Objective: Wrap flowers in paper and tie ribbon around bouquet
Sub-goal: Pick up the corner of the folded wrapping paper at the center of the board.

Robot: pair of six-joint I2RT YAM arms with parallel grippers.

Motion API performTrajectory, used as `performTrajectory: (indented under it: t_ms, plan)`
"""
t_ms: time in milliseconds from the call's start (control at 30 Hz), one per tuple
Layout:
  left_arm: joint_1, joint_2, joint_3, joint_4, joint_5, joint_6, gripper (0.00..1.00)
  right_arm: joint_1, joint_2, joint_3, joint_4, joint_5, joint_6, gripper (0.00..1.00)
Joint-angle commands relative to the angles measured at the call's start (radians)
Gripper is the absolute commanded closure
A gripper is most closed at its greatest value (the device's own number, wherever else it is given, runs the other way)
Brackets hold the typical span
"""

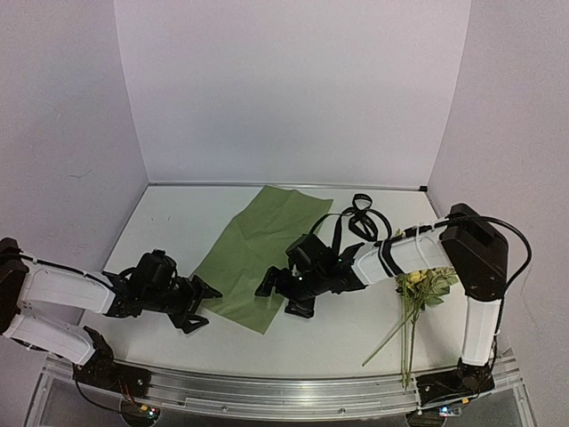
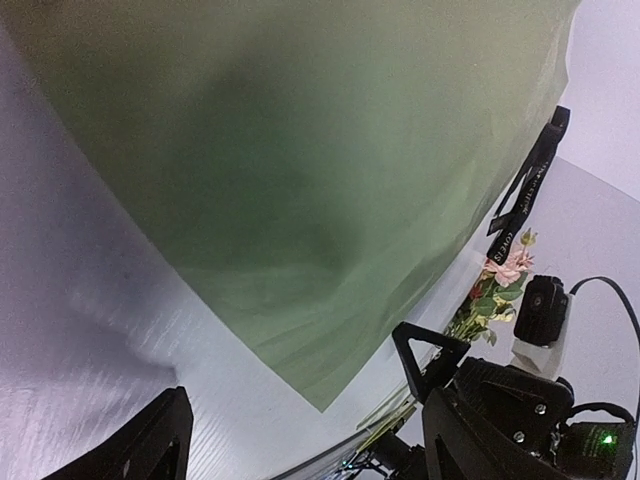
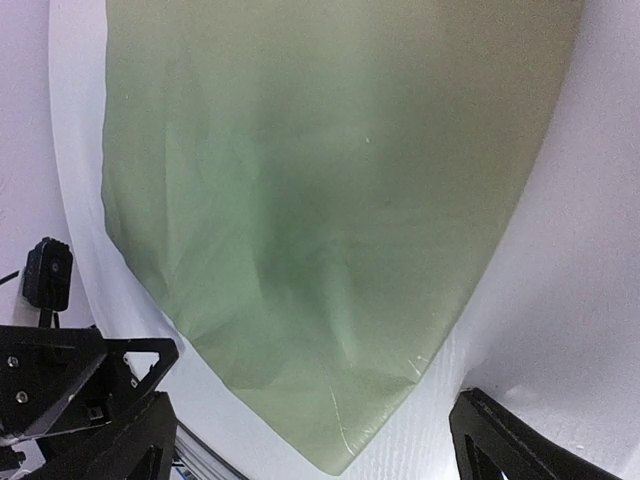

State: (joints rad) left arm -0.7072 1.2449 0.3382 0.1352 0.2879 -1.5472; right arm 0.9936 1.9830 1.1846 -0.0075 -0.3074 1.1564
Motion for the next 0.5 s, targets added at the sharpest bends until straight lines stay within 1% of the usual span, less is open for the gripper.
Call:
performTrajectory:
  t_ms: [0, 100, 267, 467]
  plan:
    - [-0.02, 0.068, -0.001, 0.171, -0.044, -0.05, 0.19, 0.006, -0.046, -0.034, -0.052, 0.031, -0.035, 0.02]
    - [-0.029, 0.11, -0.007, 0.227, -0.073, -0.053, 0.22, 0.006, -0.048, -0.049, -0.048, 0.035, -0.037, 0.02]
    - [-0.036, 0.132, -0.013, 0.271, -0.113, -0.048, 0.32, 0.006, -0.054, -0.061, -0.048, 0.039, -0.042, 0.02]
    - [-0.037, 0.105, -0.01, 0.269, -0.154, -0.006, 0.48, 0.005, -0.055, -0.063, -0.047, 0.041, -0.044, 0.02]
